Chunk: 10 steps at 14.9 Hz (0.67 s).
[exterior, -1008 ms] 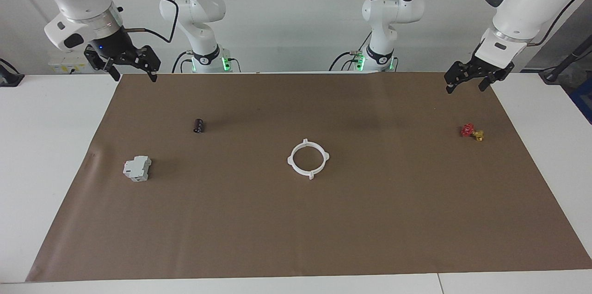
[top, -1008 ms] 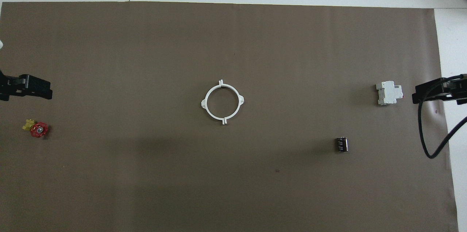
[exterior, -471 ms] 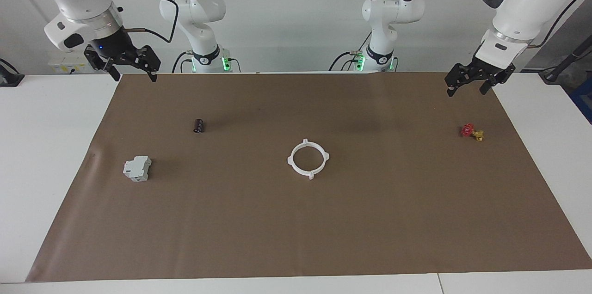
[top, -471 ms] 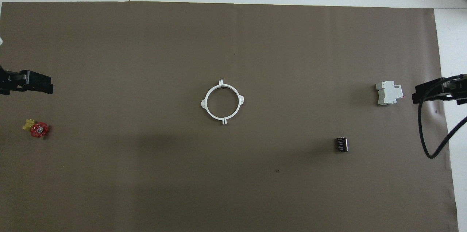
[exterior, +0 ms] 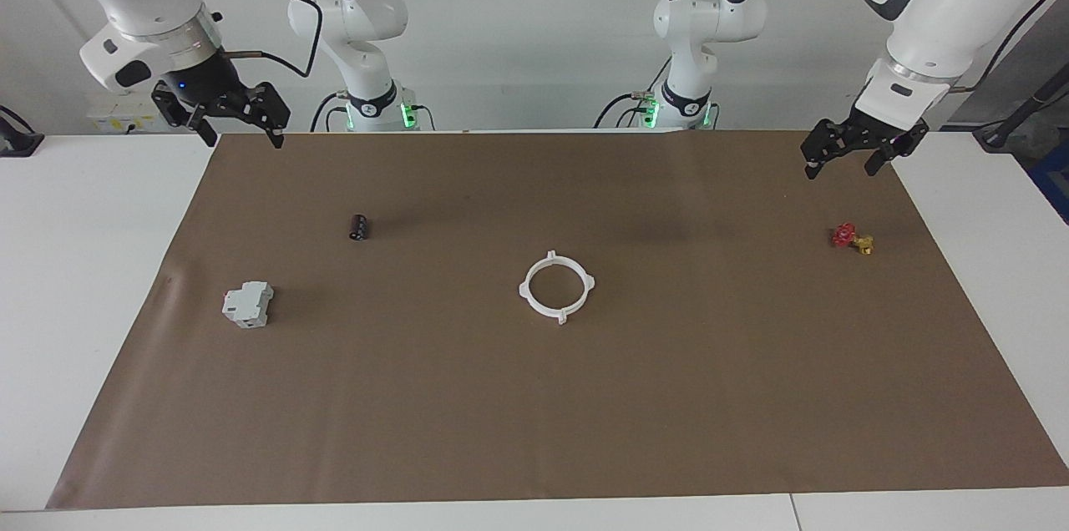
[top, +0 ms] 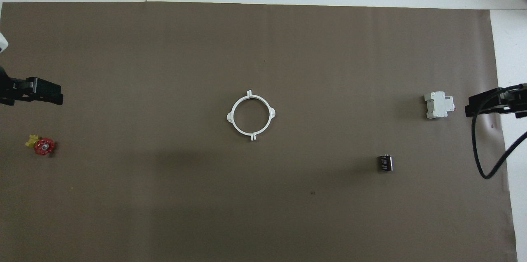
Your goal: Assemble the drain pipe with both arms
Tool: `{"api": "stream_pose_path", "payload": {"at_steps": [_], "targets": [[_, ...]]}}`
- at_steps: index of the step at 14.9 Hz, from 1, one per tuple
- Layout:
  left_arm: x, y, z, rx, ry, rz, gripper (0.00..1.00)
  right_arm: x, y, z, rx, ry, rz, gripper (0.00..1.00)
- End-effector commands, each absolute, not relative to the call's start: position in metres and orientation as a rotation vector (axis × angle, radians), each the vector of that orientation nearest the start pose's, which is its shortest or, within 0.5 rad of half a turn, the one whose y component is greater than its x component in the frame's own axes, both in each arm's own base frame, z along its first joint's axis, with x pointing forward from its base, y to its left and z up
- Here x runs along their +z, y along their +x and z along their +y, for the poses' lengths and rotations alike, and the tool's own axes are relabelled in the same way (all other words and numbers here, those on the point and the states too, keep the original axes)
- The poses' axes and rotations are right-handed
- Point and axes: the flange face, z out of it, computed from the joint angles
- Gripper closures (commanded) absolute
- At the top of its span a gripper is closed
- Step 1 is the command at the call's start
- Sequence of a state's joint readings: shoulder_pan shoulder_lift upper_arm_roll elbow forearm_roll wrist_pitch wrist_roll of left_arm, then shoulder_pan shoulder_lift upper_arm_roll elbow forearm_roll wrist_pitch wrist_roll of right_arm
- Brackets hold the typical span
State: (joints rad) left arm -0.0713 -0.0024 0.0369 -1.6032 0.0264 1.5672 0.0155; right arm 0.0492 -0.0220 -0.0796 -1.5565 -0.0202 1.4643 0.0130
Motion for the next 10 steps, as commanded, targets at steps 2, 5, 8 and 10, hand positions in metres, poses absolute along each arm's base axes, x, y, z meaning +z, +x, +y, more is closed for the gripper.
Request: {"api": "stream_pose_path", "payload": {"at_steps": [2,5,8,10], "targets": [[0.637,0.545,-0.024,0.087,-3.129,0.114,0.00,0.635,0.534,-0.020,0.113,-3.139,0.077,0.00],[0.637,0.543,-0.028,0.079,-3.130,0.126,0.00,0.635,0.534,-0.021,0.111,-3.139,0.080,0.00],[0.637,0.543,-0.032,0.084,-3.131,0.136,0.00,0.635,0.534,-0.020,0.113,-3.139,0.077,0.00],[0.637,0.542,-0.034,0.084,-3.130,0.143,0.00,0.635,0.534,-0.021,0.113,-3.139,0.080,0.00]]}}
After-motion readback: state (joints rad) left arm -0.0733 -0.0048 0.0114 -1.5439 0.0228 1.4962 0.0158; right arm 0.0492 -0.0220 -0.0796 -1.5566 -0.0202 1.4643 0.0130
